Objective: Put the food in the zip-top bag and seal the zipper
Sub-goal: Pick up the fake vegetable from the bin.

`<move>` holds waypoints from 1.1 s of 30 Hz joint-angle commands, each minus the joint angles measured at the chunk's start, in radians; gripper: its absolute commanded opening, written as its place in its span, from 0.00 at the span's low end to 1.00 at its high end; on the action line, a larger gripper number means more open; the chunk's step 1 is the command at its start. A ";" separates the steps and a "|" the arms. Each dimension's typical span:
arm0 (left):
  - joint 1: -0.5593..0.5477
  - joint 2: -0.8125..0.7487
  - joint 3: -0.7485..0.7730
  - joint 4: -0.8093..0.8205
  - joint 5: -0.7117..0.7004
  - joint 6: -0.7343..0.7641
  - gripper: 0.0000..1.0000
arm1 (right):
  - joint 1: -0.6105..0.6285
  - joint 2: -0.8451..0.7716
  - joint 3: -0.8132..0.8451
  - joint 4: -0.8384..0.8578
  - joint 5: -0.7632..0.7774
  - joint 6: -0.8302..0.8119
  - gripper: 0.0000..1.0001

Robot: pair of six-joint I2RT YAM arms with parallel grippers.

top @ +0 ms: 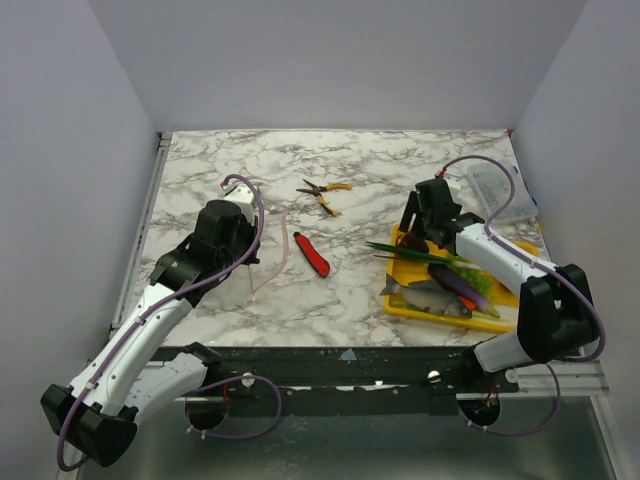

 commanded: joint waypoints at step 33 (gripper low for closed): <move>0.002 0.012 0.004 0.014 0.029 -0.004 0.00 | -0.029 -0.338 -0.182 0.149 0.004 -0.010 0.24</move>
